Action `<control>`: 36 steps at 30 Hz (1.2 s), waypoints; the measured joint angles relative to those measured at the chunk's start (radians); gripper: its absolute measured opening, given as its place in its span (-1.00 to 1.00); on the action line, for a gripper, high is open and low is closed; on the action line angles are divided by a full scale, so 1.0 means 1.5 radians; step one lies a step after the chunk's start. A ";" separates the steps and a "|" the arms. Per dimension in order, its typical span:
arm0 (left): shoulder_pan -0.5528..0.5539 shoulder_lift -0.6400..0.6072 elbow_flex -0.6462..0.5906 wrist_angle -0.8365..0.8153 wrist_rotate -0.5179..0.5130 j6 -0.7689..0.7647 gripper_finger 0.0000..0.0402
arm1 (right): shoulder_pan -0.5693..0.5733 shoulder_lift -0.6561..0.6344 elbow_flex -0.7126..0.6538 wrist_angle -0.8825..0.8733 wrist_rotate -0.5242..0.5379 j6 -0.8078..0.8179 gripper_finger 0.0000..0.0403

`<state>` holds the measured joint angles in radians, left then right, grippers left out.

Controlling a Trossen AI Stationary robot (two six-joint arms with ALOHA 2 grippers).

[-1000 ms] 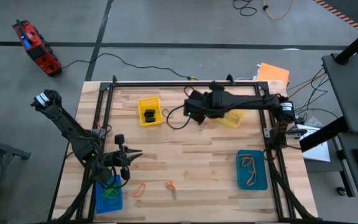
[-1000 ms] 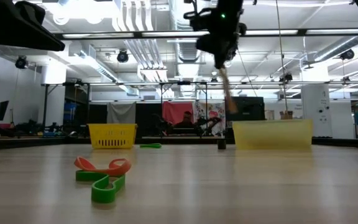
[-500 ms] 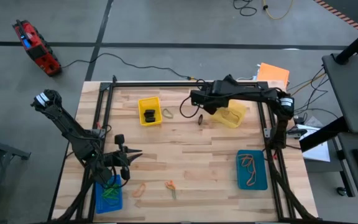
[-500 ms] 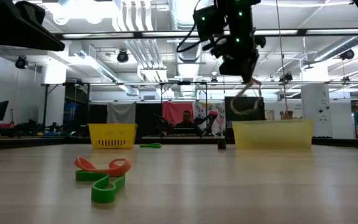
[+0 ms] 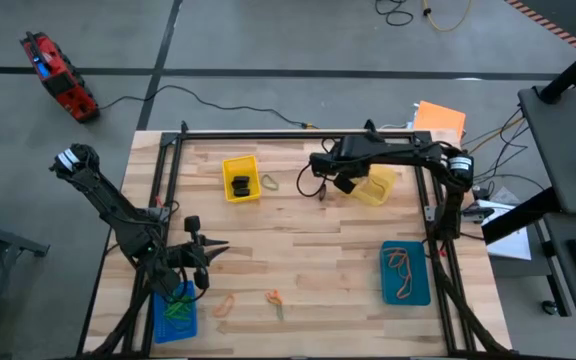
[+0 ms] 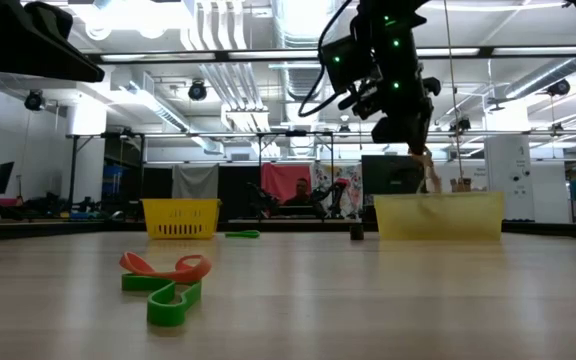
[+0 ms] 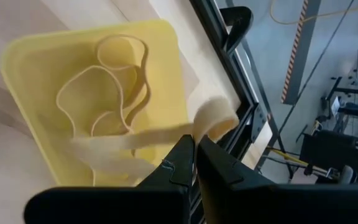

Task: Sort rubber bands into baskets
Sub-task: Put the brown rubber band into the right yellow bin, then put the black rubber band into the left yellow bin

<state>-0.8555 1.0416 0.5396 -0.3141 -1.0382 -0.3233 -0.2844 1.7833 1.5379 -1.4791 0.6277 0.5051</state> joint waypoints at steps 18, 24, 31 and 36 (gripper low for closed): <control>0.000 0.000 0.000 0.000 0.000 0.000 -0.82 | -0.001 0.000 -0.002 0.038 -0.007 0.007 -0.79; 0.000 0.000 0.000 0.000 0.000 0.000 -0.82 | -0.003 0.000 -0.002 0.043 -0.007 0.007 -0.61; 0.000 0.000 0.000 0.000 0.000 0.000 -0.82 | -0.003 0.000 -0.002 0.051 -0.006 0.007 -0.48; 0.000 0.000 0.000 0.000 0.000 0.000 -0.82 | -0.004 0.000 -0.002 0.091 0.000 0.007 -0.46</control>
<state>-0.8555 1.0416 0.5396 -0.3140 -1.0378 -0.3233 -0.2901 1.7832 1.5349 -1.3432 0.6282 0.5150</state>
